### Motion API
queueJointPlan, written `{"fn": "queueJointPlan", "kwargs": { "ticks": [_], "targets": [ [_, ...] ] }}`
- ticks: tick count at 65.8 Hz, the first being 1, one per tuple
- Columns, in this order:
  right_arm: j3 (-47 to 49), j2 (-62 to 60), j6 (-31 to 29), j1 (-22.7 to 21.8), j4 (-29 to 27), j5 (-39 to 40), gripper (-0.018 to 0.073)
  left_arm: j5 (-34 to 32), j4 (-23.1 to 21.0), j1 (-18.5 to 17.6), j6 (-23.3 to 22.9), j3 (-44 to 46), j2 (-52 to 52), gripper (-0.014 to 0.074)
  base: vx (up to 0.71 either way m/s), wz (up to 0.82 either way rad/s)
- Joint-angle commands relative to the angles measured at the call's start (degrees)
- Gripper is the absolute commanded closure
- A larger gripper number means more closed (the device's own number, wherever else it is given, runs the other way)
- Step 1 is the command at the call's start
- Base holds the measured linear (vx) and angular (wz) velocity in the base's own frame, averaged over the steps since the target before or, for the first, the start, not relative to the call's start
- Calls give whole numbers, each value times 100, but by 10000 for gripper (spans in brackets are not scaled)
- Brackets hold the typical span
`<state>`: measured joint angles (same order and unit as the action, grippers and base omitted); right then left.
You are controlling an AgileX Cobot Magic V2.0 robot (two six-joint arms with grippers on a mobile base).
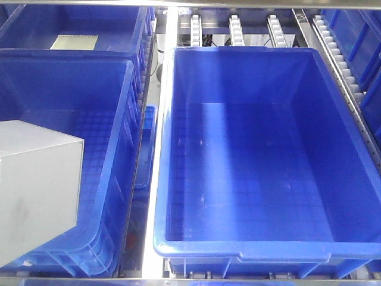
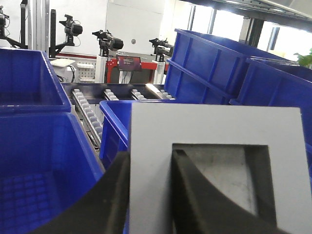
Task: Sort gray base to blue bin
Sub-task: 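Extend the left arm and lower the gray block into the blue bin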
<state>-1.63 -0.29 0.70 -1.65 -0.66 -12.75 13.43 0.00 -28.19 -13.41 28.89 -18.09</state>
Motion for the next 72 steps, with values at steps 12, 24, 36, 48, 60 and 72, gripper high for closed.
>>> {"fn": "queueJointPlan", "kwargs": {
  "ticks": [12, 24, 36, 48, 60, 72],
  "targets": [
    [-7, 103, -70, -15, 26, 416, 564, -616, 0, -11, -38, 175, -43, 603, 3, -1],
    [-7, 103, -70, -15, 26, 416, 564, -616, 0, -11, -38, 175, -43, 603, 4, -4],
    [-7, 103, -70, -15, 26, 416, 564, -616, 0, -11, -38, 175, -43, 603, 4, -2],
    [-7, 103, -70, -15, 26, 416, 564, -616, 0, -11, -38, 175, -43, 603, 1, 1],
    [-7, 103, -70, -15, 26, 416, 564, -616, 0, -11, -38, 175, -43, 603, 0, 0],
    [-7, 103, -70, -15, 26, 416, 564, -616, 0, -11, -38, 175, -43, 603, 0, 0]
  ]
}}
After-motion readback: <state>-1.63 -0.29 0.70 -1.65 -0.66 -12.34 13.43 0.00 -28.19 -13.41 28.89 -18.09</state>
